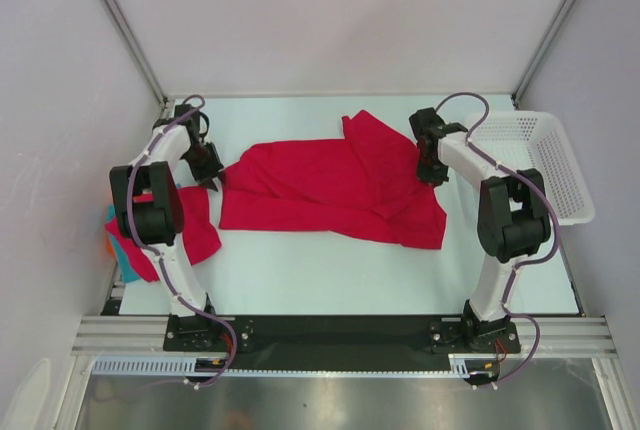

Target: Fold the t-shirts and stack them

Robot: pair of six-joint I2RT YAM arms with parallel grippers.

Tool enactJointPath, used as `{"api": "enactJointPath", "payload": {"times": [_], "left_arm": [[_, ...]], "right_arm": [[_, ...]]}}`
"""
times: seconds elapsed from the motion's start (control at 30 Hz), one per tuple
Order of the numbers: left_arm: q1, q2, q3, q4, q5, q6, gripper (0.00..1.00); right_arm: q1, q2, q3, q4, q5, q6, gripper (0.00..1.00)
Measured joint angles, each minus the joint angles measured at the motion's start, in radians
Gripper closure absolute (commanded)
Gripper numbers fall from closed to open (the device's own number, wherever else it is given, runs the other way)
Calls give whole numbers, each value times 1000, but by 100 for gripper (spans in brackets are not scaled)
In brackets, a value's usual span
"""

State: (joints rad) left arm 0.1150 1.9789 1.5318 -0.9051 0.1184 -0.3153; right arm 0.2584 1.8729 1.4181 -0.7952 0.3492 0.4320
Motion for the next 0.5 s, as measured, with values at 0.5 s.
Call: {"api": "enactJointPath", "payload": {"times": [0.5], "left_arm": [[-2,-187,-85,8,18,1,58]], "right_arm": [[141,-158,-22,-30,-5,20,79]]}}
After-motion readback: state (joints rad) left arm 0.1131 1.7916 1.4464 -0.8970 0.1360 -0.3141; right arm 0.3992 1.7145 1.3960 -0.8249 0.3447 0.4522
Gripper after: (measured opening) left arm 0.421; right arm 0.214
